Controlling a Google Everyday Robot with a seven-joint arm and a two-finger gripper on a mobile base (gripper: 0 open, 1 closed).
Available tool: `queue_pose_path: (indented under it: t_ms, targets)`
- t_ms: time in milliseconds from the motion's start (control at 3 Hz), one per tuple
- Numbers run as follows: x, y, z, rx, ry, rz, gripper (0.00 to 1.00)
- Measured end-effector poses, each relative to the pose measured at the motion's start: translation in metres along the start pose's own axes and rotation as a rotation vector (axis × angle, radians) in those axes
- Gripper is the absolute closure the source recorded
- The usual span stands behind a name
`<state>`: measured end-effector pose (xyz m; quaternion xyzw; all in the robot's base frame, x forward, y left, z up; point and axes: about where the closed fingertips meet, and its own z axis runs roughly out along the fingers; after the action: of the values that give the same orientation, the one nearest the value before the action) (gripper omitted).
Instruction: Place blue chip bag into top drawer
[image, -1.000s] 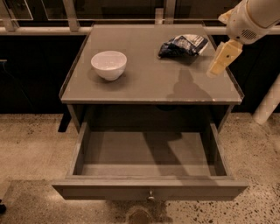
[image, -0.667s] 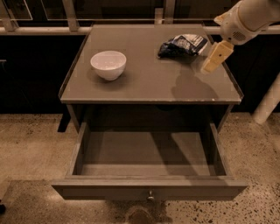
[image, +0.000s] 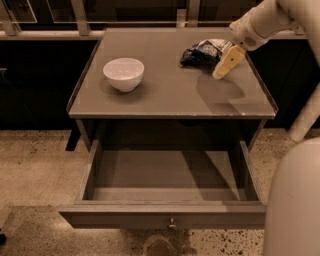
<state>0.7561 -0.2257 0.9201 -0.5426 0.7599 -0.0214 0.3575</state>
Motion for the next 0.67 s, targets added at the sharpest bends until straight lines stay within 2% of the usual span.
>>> queue_pose_path:
  t_ms: [333,667]
  targets:
    - [-0.006,-0.007,0.04,-0.034,-0.016,0.014,0.0]
    - [-0.01,-0.012,0.069,-0.049,-0.003,0.0,0.0]
